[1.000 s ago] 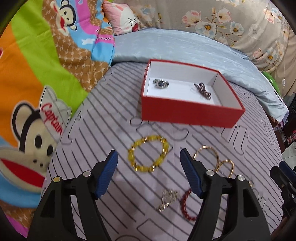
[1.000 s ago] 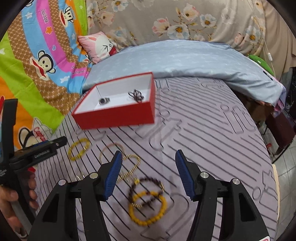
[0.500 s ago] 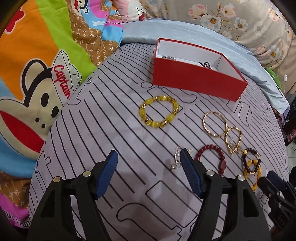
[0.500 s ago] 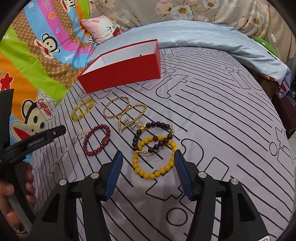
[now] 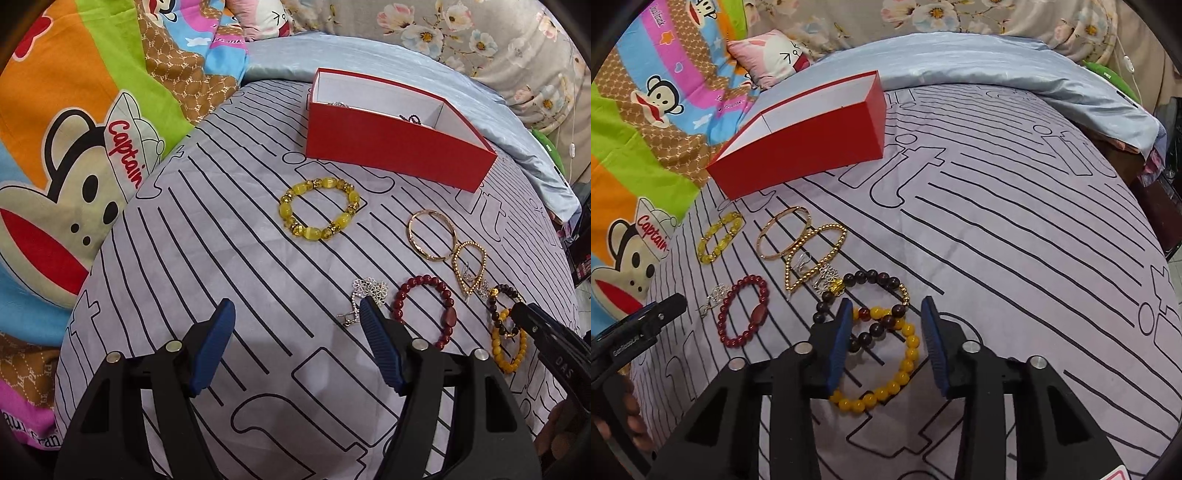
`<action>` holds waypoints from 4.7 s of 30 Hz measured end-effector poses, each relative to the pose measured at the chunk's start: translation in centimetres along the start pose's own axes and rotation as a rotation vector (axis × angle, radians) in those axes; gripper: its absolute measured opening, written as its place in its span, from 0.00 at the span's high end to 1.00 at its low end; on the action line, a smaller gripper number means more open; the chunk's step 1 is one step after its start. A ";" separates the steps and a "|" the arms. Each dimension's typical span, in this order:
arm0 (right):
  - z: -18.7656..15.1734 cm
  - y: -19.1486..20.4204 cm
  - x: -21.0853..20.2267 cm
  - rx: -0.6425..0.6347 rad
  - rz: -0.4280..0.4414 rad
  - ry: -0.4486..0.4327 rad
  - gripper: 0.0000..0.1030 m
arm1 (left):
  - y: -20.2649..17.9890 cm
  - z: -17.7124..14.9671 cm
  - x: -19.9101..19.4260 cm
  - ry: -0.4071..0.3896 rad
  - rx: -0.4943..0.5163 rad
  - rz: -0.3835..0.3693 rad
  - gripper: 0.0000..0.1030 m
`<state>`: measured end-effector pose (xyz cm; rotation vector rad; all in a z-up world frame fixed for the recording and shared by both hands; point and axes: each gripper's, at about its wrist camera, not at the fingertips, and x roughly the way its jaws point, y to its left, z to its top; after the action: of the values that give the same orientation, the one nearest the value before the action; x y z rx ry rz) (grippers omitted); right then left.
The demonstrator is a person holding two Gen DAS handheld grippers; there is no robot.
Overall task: Organize jewelry
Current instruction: 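Grasp the yellow beaded bracelet with the left tool while the right grasps the black-yellow bracelet, then carry both bracelets into the red box and open both tools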
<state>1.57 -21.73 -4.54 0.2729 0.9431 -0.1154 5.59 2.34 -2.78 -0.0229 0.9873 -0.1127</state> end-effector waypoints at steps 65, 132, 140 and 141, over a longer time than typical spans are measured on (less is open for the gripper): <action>2.9 3.4 -7.3 -0.031 0.188 -0.136 0.94 | -1.1 5.9 -0.5 -0.072 0.034 -0.095 0.91; 20.8 7.9 5.5 -0.127 0.073 -0.179 0.57 | -6.7 22.5 6.5 -0.175 0.070 -0.010 0.59; 19.2 6.5 3.3 -0.096 0.076 -0.190 0.57 | -5.6 21.3 4.9 -0.178 0.050 -0.010 0.59; 18.7 6.3 2.8 -0.094 0.076 -0.192 0.57 | -5.4 21.0 4.6 -0.178 0.049 -0.009 0.59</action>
<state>19.25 -20.86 4.72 0.2067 0.7443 -0.0268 25.19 -4.15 5.35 0.0071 0.8063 -0.1407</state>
